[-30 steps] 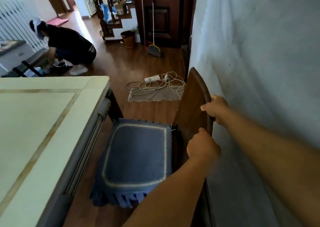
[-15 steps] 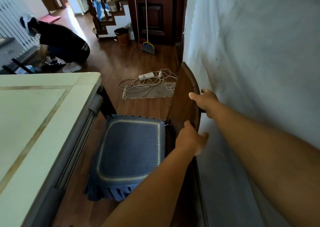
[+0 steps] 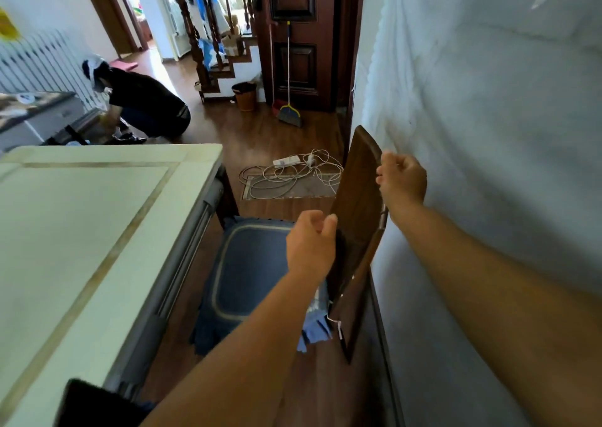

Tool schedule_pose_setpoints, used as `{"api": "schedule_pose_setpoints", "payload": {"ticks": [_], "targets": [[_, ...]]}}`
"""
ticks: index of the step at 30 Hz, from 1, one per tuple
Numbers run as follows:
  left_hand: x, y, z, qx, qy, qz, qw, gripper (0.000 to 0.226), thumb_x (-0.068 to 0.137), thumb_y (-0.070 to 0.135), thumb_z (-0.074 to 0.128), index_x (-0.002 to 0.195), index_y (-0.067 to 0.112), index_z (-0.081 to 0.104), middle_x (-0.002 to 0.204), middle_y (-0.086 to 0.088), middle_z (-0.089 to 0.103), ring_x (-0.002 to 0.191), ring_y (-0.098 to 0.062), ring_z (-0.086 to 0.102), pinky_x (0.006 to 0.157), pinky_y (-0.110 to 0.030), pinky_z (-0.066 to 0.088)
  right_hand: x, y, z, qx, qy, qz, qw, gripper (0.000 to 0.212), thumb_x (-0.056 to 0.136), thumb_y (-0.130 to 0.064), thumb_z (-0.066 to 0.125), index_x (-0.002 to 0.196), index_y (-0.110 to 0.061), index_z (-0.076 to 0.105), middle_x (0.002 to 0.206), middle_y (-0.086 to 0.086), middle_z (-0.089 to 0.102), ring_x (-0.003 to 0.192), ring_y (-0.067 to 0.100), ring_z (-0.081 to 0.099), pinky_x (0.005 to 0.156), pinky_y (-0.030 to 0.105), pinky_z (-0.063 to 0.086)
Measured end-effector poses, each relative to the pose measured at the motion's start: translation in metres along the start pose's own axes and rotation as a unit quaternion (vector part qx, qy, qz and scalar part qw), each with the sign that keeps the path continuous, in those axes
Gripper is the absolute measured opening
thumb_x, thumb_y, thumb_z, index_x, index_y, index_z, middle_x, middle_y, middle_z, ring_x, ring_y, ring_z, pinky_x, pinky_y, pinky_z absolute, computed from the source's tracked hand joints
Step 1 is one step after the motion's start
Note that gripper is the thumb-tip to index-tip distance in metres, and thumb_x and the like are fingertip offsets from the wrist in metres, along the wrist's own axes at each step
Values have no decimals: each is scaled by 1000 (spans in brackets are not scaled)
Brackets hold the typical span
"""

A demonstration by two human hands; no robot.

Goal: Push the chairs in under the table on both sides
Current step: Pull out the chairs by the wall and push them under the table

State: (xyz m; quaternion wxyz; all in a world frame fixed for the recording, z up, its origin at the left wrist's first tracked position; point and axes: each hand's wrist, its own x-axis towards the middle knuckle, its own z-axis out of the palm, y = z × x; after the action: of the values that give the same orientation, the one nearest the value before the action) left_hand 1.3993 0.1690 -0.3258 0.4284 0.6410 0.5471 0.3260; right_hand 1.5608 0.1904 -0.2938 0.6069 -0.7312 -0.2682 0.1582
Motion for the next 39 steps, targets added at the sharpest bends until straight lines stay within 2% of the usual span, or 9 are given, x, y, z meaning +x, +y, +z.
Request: {"api": "schedule_pose_setpoints", "payload": {"ticks": [6, 11, 15, 18, 24, 28, 31, 36, 39], "targets": [[-67, -11, -86, -18, 86, 74, 993, 29, 94, 33, 47, 109, 14, 63, 93, 5, 62, 83, -8, 54, 67, -20, 38, -108, -29, 11, 48, -20, -49, 997, 24, 90, -41, 43, 80, -25, 58, 72, -5, 65, 74, 16, 64, 69, 32, 51], [-130, -32, -165, 10, 116, 77, 990, 33, 95, 36, 44, 112, 13, 62, 92, 5, 60, 81, -9, 52, 62, -19, 35, -205, -52, 23, 71, -63, -57, 994, 26, 90, -40, 44, 87, -19, 60, 72, -3, 65, 72, 17, 63, 67, 35, 51], [-181, -54, -224, 32, 158, 57, 985, 33, 95, 35, 45, 112, 14, 62, 105, -3, 68, 91, -16, 58, 76, -24, 39, -286, -67, 36, 67, -106, -56, 990, 22, 90, -44, 44, 77, -30, 54, 72, -6, 66, 77, 20, 66, 73, 41, 54], [-210, -73, -256, 34, 177, 17, 984, 33, 94, 36, 46, 114, 15, 62, 112, -5, 69, 100, -20, 61, 79, -25, 39, -332, -72, 49, 82, -142, -40, 986, 23, 91, -41, 45, 75, -27, 54, 69, -4, 65, 64, 14, 62, 67, 39, 52], [-260, -131, -302, 58, 210, -90, 972, 47, 91, 45, 47, 127, 16, 54, 124, -4, 64, 111, -22, 59, 95, -35, 45, -411, -65, 82, 52, -217, 24, 974, 46, 88, -45, 48, 120, -13, 48, 73, -6, 64, 67, 15, 64, 78, 47, 56], [-288, -164, -318, 68, 173, -157, 970, 55, 90, 51, 45, 135, 19, 44, 135, -3, 57, 118, -21, 56, 97, -36, 43, -453, -53, 99, 0, -279, 55, 959, 63, 88, -47, 48, 138, -12, 32, 112, 11, 65, 103, 32, 62, 92, 53, 50], [-306, -179, -322, 104, 103, -198, 969, 63, 89, 56, 41, 136, 14, 41, 130, -3, 57, 113, -21, 56, 84, -32, 40, -480, -39, 109, -67, -315, 54, 945, 69, 88, -47, 49, 142, -9, 29, 137, 15, 51, 121, 34, 51, 91, 40, 43], [-328, -188, -319, 138, -69, -233, 960, 57, 87, 62, 38, 83, 11, 62, 74, -4, 58, 61, -14, 53, 58, -28, 39, -514, -17, 116, -156, -395, 97, 900, 76, 87, -37, 59, 146, -11, 19, 148, 15, 39, 128, 35, 45, 97, 43, 43], [-337, -192, -314, 155, -113, -242, 951, 36, 88, 47, 52, 87, 13, 64, 72, -2, 57, 61, -13, 52, 56, -26, 38, -525, -8, 111, -161, -445, 170, 864, 74, 85, -20, 64, 144, -15, 19, 139, 17, 45, 109, 37, 55, 67, 47, 58]]}}
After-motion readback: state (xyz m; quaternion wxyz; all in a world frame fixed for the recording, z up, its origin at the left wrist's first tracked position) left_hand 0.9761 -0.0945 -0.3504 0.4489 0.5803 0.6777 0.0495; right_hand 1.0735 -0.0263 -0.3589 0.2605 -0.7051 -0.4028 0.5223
